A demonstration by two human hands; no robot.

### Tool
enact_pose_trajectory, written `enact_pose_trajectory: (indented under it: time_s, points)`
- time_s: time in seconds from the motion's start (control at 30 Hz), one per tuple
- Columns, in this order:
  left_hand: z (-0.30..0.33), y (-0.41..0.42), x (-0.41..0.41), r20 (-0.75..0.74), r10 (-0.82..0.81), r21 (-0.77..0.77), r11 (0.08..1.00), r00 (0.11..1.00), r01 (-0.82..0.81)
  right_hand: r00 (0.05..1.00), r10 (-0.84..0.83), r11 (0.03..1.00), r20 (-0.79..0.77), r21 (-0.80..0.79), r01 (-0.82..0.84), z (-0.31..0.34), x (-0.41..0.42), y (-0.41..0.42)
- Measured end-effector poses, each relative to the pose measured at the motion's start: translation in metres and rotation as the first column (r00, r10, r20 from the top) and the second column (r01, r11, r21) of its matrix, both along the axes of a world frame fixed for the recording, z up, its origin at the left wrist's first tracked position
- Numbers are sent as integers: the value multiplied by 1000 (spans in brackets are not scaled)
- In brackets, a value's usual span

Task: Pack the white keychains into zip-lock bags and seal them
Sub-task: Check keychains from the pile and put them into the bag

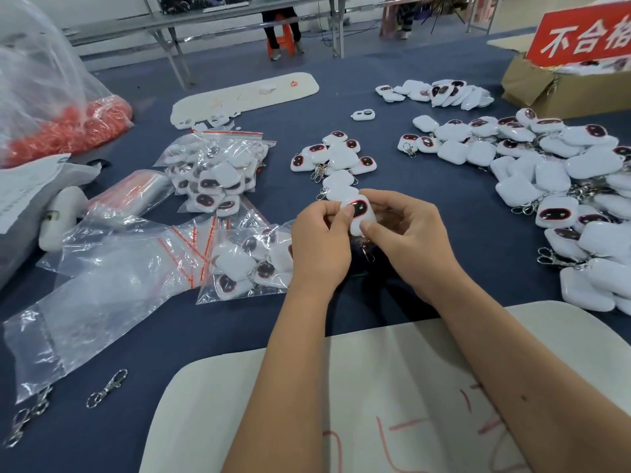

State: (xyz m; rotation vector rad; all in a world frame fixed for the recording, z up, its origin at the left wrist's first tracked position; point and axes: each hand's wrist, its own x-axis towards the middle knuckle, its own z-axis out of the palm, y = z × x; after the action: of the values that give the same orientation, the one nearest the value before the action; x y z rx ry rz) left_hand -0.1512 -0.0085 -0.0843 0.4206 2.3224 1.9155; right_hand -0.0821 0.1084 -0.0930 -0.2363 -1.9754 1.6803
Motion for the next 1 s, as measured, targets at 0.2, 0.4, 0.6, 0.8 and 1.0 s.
enact_pose_trajectory:
  time_s: [0.2, 0.4, 0.6, 0.8, 1.0]
  points:
    - [3, -5, 2, -13, -64, 42, 997, 998, 65, 1000, 16, 996, -26, -84, -18, -3, 1, 4]
    - [3, -5, 1, -29, -96, 20, 995, 995, 96, 1000, -18, 988, 4, -155, 18, -2, 0, 3]
    - [3, -6, 1, -24, -146, -7, 989, 989, 146, 993, -106, 989, 45, -94, 110, -2, -2, 4]
    - [4, -8, 2, -26, -153, 27, 988, 988, 153, 996, -73, 989, 56, -127, 80, -1, -2, 5]
    - [5, -8, 3, -33, -151, 10, 988, 988, 151, 995, -67, 991, 70, -111, 74, 0, -1, 5]
